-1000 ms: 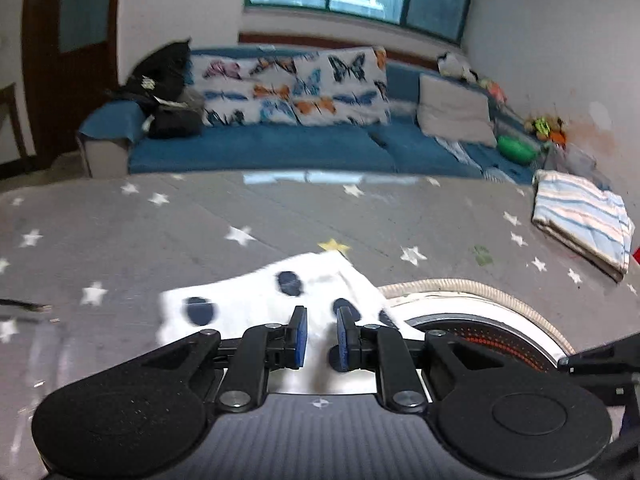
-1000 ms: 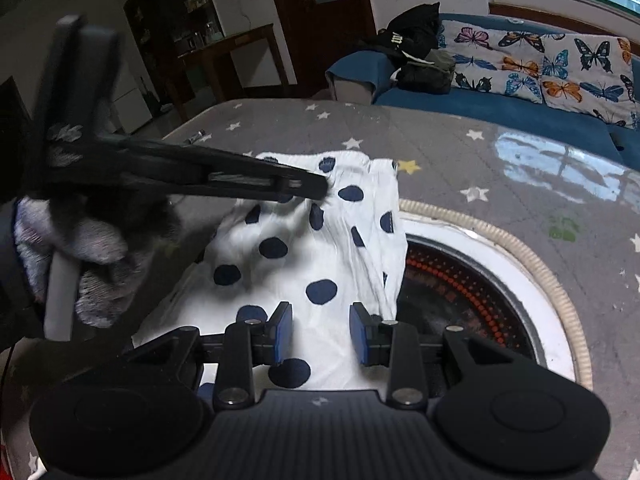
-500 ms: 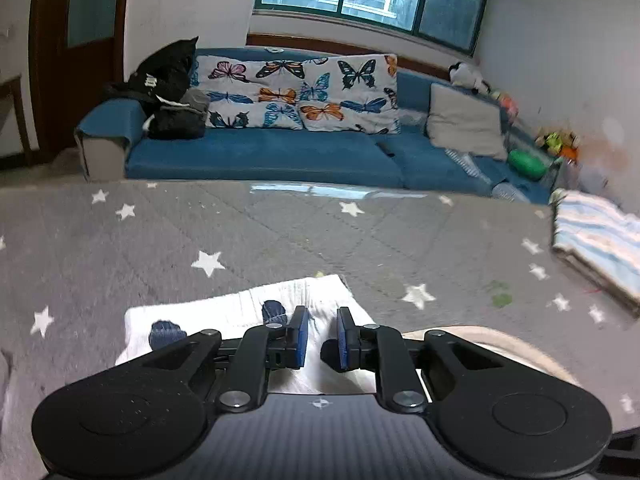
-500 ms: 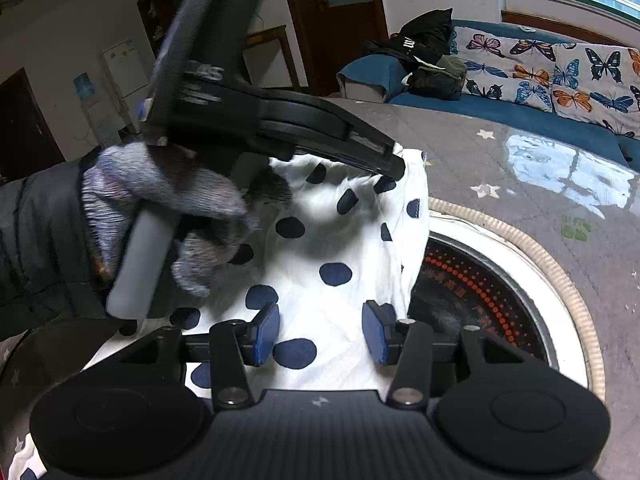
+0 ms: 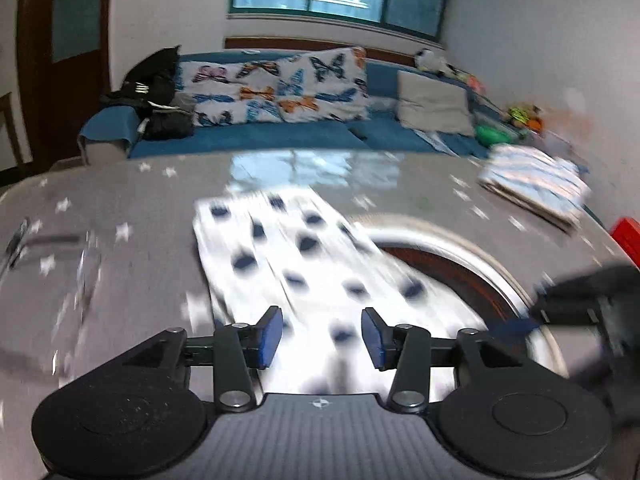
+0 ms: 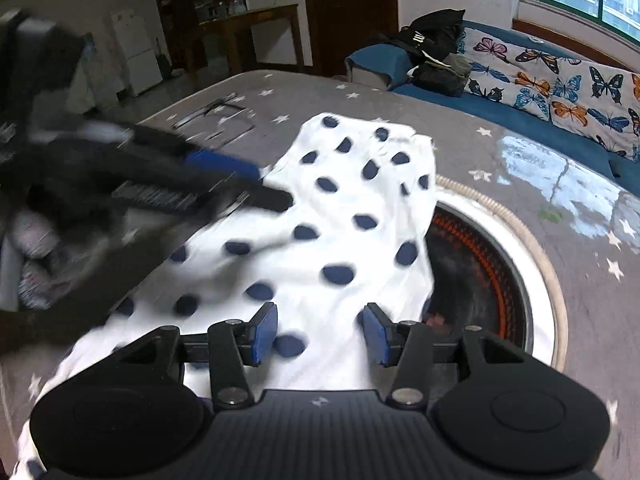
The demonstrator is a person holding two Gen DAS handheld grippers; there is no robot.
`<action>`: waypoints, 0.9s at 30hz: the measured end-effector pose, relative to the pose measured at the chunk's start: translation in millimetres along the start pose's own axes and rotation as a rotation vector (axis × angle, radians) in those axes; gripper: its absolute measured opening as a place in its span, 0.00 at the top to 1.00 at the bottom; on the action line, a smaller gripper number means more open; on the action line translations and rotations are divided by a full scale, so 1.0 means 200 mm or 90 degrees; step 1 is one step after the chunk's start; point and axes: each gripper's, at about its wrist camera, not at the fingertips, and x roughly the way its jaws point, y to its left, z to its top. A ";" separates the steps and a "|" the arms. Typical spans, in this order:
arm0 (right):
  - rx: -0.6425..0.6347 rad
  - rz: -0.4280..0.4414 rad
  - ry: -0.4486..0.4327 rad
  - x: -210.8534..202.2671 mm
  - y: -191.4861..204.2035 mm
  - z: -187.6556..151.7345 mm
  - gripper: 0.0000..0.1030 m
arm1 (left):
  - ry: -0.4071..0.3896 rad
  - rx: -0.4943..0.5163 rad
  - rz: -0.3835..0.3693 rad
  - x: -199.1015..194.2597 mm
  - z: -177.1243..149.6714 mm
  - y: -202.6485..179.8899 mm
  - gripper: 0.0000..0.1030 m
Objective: Fold clothes
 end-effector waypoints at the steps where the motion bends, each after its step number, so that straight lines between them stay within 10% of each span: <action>1: -0.006 0.003 0.002 -0.02 0.02 -0.02 0.48 | 0.003 0.004 -0.005 -0.04 -0.05 -0.02 0.50; 13: -0.082 0.032 0.002 -0.22 0.37 -0.31 0.47 | 0.004 0.066 0.021 -0.33 -0.50 -0.16 0.46; 27: -0.236 0.062 -0.034 -0.45 0.78 -0.55 0.47 | -0.017 0.102 0.070 -0.45 -0.67 -0.20 0.41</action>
